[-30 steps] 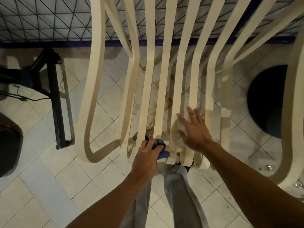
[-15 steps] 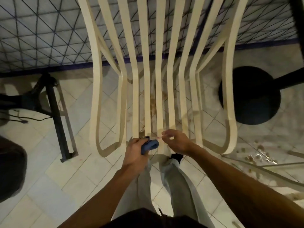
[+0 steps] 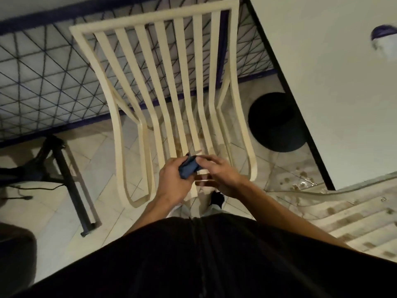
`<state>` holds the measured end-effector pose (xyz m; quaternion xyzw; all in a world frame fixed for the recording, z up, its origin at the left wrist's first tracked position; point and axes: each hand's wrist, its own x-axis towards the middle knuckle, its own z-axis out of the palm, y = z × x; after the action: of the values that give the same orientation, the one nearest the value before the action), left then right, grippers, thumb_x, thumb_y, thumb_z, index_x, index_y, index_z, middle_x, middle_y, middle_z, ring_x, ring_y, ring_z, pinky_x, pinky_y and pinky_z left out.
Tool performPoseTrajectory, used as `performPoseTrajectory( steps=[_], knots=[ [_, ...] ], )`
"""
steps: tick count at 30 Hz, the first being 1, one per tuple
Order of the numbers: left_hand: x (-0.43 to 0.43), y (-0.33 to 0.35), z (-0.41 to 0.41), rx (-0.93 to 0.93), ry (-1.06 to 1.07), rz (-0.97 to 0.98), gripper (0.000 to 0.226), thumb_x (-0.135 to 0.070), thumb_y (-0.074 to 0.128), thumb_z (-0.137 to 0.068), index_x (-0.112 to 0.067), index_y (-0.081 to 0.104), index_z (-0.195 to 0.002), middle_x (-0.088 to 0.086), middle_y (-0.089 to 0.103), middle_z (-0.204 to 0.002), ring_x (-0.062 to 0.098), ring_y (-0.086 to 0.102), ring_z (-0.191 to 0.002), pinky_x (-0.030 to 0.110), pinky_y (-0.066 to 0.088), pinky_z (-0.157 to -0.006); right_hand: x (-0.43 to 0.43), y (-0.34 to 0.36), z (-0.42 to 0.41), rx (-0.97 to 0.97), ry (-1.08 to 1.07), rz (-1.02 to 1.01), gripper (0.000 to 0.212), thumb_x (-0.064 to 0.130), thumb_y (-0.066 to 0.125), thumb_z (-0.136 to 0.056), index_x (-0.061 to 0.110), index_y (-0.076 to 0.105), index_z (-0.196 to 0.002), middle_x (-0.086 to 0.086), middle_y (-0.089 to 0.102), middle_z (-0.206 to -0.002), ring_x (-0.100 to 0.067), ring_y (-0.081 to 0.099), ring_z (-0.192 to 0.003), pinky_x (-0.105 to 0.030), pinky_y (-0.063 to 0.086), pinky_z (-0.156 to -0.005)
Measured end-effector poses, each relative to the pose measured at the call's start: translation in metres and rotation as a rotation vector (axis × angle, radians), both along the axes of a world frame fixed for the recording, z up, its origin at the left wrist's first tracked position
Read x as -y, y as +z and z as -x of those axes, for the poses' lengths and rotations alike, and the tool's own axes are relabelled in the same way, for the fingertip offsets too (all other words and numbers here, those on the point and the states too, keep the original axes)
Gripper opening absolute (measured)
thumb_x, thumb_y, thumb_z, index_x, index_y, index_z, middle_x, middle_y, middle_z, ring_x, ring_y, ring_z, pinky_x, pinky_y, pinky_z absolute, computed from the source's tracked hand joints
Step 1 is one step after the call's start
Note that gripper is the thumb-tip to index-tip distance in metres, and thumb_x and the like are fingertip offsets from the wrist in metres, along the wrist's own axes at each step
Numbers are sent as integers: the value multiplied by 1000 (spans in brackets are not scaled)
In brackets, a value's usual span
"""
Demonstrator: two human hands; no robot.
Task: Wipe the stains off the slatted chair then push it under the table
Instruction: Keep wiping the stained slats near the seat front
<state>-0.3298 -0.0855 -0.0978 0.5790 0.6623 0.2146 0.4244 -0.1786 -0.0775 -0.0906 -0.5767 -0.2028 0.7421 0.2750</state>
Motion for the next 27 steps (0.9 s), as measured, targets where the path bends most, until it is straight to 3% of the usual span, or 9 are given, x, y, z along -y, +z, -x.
performPoseTrajectory(
  steps=[3, 6, 9, 12, 15, 18, 23, 27],
  knots=[
    [-2, 23, -9, 133, -7, 7, 57, -19, 86, -71, -19, 63, -123, -6, 61, -107, 0, 61, -96, 10, 47, -81, -1, 11, -10, 76, -69, -56, 27, 12, 59, -96, 7, 57, -123, -18, 67, -110, -34, 70, -90, -55, 57, -84],
    [-3, 36, -16, 311, 1, 86, 57, -25, 87, -70, -24, 60, -121, -16, 64, -109, -11, 60, -97, 6, 46, -77, 0, 19, -23, 178, -81, -92, 29, 7, 57, -94, 10, 58, -123, -16, 66, -113, -29, 69, -97, -51, 58, -83],
    [5, 40, -23, 470, 137, 187, 42, -39, 80, -72, -33, 64, -110, -12, 67, -110, 3, 64, -103, 20, 53, -82, 11, 31, -38, 227, -53, -175, 28, 1, 53, -93, 12, 61, -118, -10, 66, -107, -20, 67, -95, -37, 61, -76],
    [17, 36, -26, 473, 238, 225, 32, -32, 79, -78, -32, 65, -107, -10, 67, -110, 12, 64, -105, 32, 56, -85, 32, 42, -46, 291, -35, -234, 30, 2, 51, -94, 12, 64, -120, -3, 66, -106, -16, 66, -94, -26, 58, -70],
    [32, 37, -30, 553, 216, 392, 41, -27, 76, -82, -23, 61, -119, 1, 70, -114, 18, 68, -101, 40, 58, -85, 57, 47, -46, 258, -81, -249, 31, 4, 49, -94, 18, 65, -117, -5, 64, -113, -21, 64, -101, -33, 58, -77],
    [50, 46, -29, 679, 182, 557, 37, -28, 71, -85, -16, 61, -118, 5, 73, -108, 23, 69, -100, 44, 56, -87, 82, 52, -42, 209, -186, -222, 32, 4, 50, -93, 23, 66, -113, -7, 60, -119, -22, 61, -104, -38, 58, -83],
    [77, 43, -30, 693, 107, 541, 23, -21, 70, -87, -18, 64, -109, 3, 75, -101, 22, 71, -93, 44, 58, -81, 131, 47, -38, 50, -387, -148, 34, 6, 54, -95, 16, 58, -127, -9, 56, -121, -25, 61, -105, -42, 56, -87],
    [98, 41, -49, 634, 50, 542, 30, -23, 73, -84, -19, 64, -113, 5, 74, -103, 22, 72, -91, 40, 58, -75, 170, 33, -47, 106, -528, -111, 35, 9, 62, -93, 12, 55, -128, -13, 62, -119, -28, 66, -104, -41, 58, -86]
  ],
)
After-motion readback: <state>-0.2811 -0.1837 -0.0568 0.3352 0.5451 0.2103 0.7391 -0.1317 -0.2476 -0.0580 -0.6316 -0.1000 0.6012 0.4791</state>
